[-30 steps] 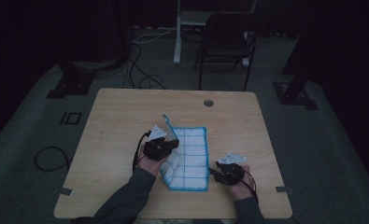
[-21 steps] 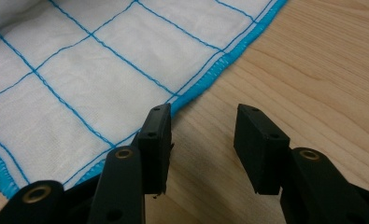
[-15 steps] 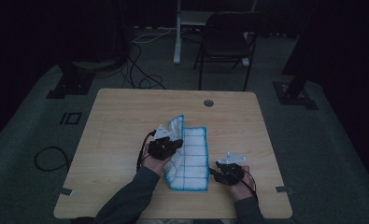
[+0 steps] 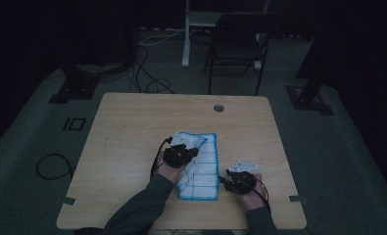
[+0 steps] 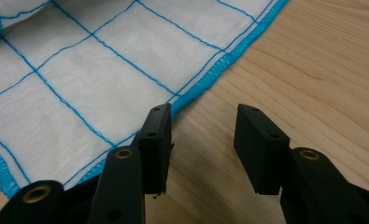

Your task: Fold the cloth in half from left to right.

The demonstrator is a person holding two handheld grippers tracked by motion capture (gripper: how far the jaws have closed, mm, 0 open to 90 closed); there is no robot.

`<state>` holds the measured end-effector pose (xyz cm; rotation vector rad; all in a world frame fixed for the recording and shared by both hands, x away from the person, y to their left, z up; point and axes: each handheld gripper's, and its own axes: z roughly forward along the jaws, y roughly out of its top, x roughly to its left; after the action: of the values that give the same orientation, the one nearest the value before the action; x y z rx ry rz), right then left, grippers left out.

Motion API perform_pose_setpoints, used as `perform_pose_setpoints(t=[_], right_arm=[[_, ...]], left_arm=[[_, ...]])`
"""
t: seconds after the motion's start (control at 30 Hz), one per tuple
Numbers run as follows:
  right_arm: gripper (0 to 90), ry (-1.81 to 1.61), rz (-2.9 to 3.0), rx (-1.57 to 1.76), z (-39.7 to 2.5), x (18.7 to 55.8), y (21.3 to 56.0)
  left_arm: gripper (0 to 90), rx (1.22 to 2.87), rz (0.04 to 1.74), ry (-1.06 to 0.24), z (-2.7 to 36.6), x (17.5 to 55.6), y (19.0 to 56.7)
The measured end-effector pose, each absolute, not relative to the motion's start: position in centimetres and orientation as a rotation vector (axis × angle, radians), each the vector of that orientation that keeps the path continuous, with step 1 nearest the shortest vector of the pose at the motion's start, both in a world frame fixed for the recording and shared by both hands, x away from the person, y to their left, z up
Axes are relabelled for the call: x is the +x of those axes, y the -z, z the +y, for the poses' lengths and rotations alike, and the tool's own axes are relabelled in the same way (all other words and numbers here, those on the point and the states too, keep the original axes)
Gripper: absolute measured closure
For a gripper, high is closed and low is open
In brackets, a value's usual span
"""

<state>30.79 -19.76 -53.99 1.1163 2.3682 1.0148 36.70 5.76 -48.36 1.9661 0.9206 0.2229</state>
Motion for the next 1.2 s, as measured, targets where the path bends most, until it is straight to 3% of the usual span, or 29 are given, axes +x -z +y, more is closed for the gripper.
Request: perform_pose_setpoints(t=[0.6, 0.73, 0.83, 1.2], right_arm=[[56.5, -1.007, 2.368, 1.121, -19.8, 30.8, 54.1], [56.5, -1.008, 2.367, 1.122, -19.8, 30.8, 54.0], [56.5, -1.014, 2.361, 1.125, -19.9, 30.8, 54.0], [56.5, -1.008, 2.36, 1.12, -19.8, 30.8, 54.0]], left_arm=[[87.7, 1.982, 0.908, -0.198, 3.1, 37.8, 48.4], [79.1, 2.01, 0.881, -0.163, 2.8, 37.7, 49.0], [73.1, 1.981, 0.889, -0.16, 3.5, 37.4, 48.6], [69.4, 1.943, 0.982, -0.233, 9.5, 34.7, 48.6]])
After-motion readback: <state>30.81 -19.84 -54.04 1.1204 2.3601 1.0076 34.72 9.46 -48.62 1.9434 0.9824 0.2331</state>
